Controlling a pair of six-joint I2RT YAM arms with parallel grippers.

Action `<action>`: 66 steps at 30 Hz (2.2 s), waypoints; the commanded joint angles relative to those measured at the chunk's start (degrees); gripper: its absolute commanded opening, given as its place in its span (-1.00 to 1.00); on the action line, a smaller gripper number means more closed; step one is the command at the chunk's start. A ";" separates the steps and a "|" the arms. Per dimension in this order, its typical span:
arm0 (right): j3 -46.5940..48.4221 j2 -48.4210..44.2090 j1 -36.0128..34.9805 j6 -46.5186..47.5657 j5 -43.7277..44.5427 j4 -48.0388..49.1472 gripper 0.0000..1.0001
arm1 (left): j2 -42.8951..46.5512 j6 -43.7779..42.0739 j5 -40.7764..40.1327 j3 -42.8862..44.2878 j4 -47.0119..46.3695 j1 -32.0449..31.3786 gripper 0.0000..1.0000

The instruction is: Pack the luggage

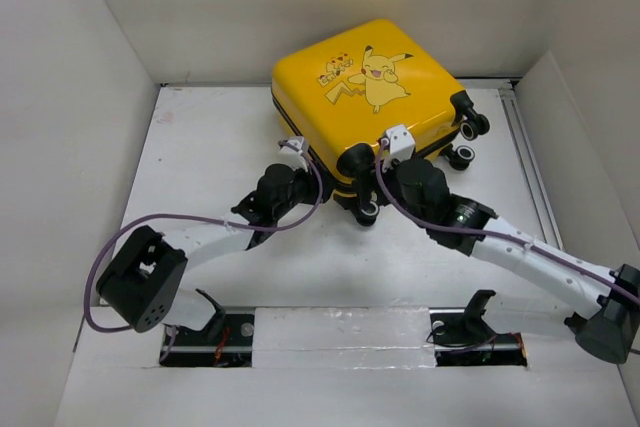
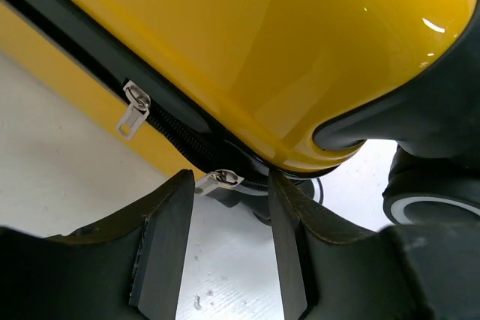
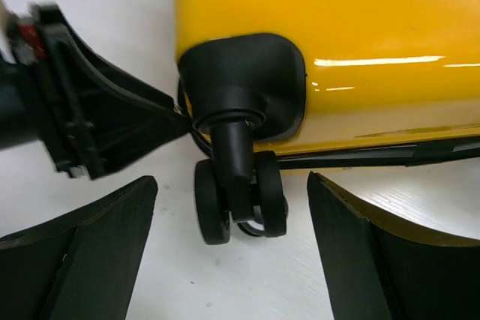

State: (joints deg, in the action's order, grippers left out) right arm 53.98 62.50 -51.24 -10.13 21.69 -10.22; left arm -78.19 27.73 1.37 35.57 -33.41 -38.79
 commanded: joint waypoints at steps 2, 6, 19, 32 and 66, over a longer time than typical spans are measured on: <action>2.01 2.01 3.50 3.01 -4.18 -4.11 0.75 | -2.75 -4.17 0.39 4.50 -3.07 -0.06 -0.20; 2.01 4.73 6.77 4.76 -10.35 -1.57 0.77 | -5.38 -5.23 0.39 6.00 -2.36 -0.06 -0.20; 4.38 13.61 13.44 6.00 -23.79 2.48 0.72 | -7.85 -6.46 5.13 6.70 -2.36 -0.06 -0.56; 4.91 17.56 16.70 6.00 -31.45 4.24 -0.20 | -9.70 -7.60 2.85 8.64 1.06 -0.06 -1.00; -2.74 11.33 19.43 6.53 -33.29 2.48 -1.00 | -1.44 -1.89 -15.08 4.25 7.14 5.21 0.23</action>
State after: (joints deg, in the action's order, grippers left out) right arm 51.68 74.28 -32.58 -7.09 -10.98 -5.34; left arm -82.54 28.18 -8.45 43.00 -23.00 -35.99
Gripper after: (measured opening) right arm 0.568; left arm 0.589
